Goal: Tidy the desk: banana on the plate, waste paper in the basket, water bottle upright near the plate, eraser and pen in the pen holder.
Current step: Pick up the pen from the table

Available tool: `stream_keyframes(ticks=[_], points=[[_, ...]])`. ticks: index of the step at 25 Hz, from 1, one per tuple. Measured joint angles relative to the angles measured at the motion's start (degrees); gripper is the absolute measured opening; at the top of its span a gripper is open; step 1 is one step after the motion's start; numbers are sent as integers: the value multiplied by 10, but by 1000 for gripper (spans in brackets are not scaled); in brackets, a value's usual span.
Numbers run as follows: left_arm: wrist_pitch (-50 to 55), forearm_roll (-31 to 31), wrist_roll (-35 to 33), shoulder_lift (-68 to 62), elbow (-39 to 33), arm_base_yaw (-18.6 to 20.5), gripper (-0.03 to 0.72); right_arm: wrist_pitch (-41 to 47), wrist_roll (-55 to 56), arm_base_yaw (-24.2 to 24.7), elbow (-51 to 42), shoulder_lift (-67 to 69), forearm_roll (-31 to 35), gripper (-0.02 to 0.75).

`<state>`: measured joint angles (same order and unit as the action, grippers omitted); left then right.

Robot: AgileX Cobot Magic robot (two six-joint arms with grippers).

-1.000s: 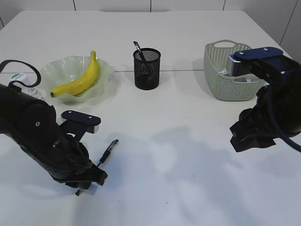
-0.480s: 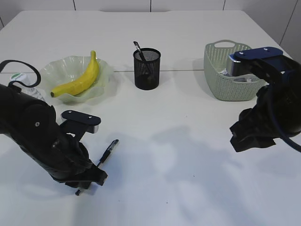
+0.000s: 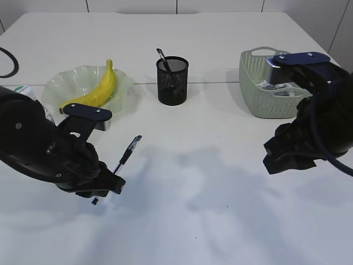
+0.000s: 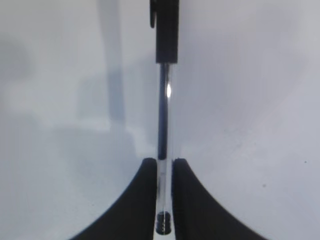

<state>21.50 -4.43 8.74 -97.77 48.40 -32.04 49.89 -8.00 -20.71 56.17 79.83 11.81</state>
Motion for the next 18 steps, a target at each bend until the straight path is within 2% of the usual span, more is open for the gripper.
stream_keyframes(ticks=[7, 18], points=[[-11, 6, 0, 39, 0, 0, 34, -13, -29, 0, 0, 0, 43, 268], [-42, 32, 0, 87, -2, -1, 34, -25, -48, 0, 46, 0, 67, 268]])
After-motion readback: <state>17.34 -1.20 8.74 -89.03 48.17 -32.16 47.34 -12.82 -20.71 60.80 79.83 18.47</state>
